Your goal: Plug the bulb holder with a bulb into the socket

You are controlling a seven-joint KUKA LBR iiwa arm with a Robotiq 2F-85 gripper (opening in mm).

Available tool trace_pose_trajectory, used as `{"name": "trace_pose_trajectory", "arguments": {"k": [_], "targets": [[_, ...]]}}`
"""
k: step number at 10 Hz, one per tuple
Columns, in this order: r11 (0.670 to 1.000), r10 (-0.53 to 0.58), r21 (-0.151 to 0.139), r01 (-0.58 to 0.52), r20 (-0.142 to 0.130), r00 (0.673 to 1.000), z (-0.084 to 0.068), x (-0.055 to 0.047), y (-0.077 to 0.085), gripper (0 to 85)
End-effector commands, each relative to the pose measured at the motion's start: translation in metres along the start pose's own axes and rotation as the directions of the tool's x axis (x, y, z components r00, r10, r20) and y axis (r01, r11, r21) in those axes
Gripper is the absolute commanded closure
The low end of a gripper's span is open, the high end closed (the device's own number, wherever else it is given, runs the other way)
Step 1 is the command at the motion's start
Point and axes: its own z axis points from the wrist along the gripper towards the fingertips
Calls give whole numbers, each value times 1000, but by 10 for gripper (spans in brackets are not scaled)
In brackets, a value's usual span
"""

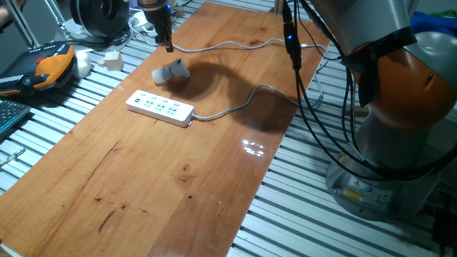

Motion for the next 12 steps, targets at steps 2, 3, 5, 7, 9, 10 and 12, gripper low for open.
{"name": "trace_pose_trajectory", "arguments": {"k": [2, 3, 5, 7, 9, 10, 12], "targets": [[999, 32, 4, -32, 28, 999, 4, 1, 0, 510], [999, 37, -2, -37, 31, 999, 6, 1, 0, 340], [999, 32, 6, -33, 36, 999, 7, 1, 0, 170], [1000, 15, 8, -16, 35, 999, 7, 1, 0, 170], [1000, -14, 9, 14, 12, 1000, 8, 0, 0, 170], [999, -38, 11, 38, -1, 999, 8, 0, -1, 170], [999, -52, 1, 52, -27, 998, 10, 1, 0, 170]]}}
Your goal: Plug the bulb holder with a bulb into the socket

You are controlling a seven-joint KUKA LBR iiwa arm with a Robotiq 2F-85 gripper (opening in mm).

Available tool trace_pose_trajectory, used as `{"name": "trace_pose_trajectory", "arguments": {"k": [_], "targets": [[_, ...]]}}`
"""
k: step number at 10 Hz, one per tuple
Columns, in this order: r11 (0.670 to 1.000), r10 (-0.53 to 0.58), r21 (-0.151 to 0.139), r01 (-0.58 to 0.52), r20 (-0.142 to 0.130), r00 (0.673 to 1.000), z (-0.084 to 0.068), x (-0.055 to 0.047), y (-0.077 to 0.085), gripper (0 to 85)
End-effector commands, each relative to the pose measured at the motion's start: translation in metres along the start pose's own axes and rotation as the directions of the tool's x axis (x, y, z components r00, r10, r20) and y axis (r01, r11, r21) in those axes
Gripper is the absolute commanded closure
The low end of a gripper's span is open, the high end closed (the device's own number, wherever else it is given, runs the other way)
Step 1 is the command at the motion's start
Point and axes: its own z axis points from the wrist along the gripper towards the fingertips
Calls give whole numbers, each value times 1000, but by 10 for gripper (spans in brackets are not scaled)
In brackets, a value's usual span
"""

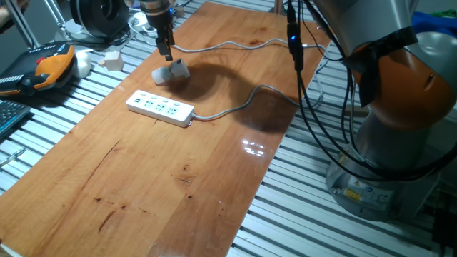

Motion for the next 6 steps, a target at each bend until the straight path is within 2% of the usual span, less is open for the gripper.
{"name": "trace_pose_trajectory", "arguments": {"k": [1, 3, 6], "targets": [[1000, 0, -5, 0, 2, 1000, 2, 1, 0, 170], [1000, 0, 2, 0, 12, 1000, 8, 2, 1, 170], [1000, 0, 2, 0, 5, 1000, 12, 4, 3, 170]]}}
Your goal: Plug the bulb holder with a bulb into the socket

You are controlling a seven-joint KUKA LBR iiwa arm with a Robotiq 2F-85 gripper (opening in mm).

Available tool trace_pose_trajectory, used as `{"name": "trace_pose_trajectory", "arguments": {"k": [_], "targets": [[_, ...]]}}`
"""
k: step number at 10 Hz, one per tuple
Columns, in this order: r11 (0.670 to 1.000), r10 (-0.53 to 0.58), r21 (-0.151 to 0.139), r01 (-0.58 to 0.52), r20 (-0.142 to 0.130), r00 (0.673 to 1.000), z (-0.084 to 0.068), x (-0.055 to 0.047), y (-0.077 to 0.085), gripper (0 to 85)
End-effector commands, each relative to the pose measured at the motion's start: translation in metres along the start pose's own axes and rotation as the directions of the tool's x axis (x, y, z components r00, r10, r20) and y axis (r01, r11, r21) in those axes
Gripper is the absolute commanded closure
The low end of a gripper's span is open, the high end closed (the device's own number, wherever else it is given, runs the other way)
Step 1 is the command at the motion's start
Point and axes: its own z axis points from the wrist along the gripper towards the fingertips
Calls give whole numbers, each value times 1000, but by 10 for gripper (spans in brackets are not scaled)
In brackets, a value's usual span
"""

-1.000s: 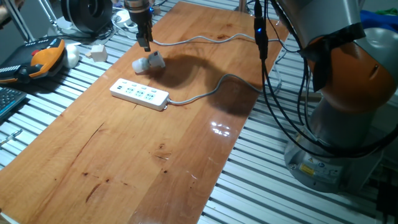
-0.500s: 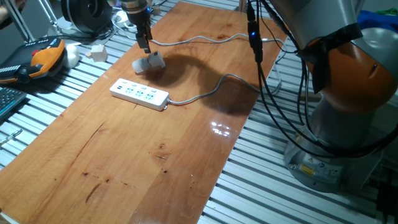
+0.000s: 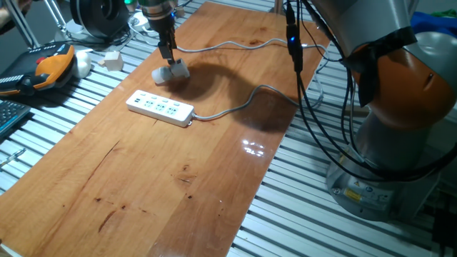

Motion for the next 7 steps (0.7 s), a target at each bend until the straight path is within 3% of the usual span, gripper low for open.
{"name": "trace_pose_trajectory", "arguments": {"k": [1, 2, 7], "targets": [[1000, 0, 12, 0, -5, 1000, 1, 0, 1, 170], [1000, 0, 19, 0, -4, 1000, 5, 1, 2, 170], [1000, 0, -2, 0, -16, 1000, 14, 4, 2, 170]]}}
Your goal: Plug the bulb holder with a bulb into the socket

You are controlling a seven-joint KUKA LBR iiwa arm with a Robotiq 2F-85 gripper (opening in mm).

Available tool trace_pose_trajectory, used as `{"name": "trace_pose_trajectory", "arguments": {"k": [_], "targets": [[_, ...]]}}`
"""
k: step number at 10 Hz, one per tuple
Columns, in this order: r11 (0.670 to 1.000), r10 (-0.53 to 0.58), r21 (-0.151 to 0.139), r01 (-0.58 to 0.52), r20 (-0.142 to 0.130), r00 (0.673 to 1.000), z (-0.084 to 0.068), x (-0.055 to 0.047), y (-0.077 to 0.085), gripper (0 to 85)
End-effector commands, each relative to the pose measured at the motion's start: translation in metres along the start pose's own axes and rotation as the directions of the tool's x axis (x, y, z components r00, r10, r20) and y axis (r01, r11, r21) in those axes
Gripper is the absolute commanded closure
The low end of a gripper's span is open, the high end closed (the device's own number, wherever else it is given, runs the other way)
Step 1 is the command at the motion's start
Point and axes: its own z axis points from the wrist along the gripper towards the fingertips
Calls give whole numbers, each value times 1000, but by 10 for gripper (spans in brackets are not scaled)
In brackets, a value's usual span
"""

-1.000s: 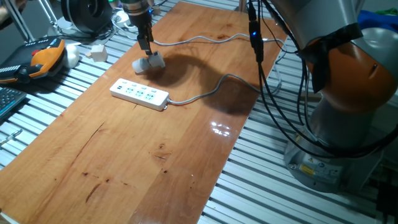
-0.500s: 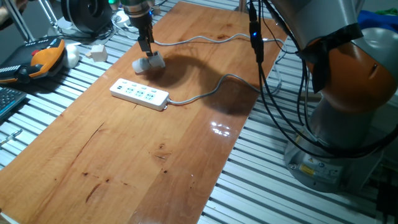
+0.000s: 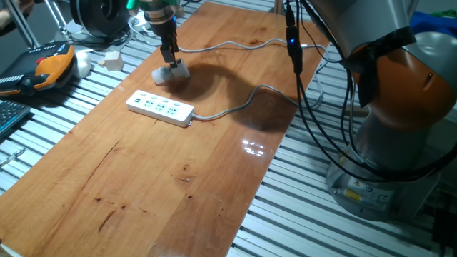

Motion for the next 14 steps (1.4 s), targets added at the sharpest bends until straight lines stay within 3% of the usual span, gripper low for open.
{"name": "trace_pose_trajectory", "arguments": {"k": [1, 9, 14], "targets": [[1000, 0, -1, 0, -2, 1000, 1, 0, 0, 170], [1000, 1, -6, -1, -52, 999, 14, 1, 2, 170], [1000, 1, -6, -1, -56, 998, 18, 2, 2, 170]]}}
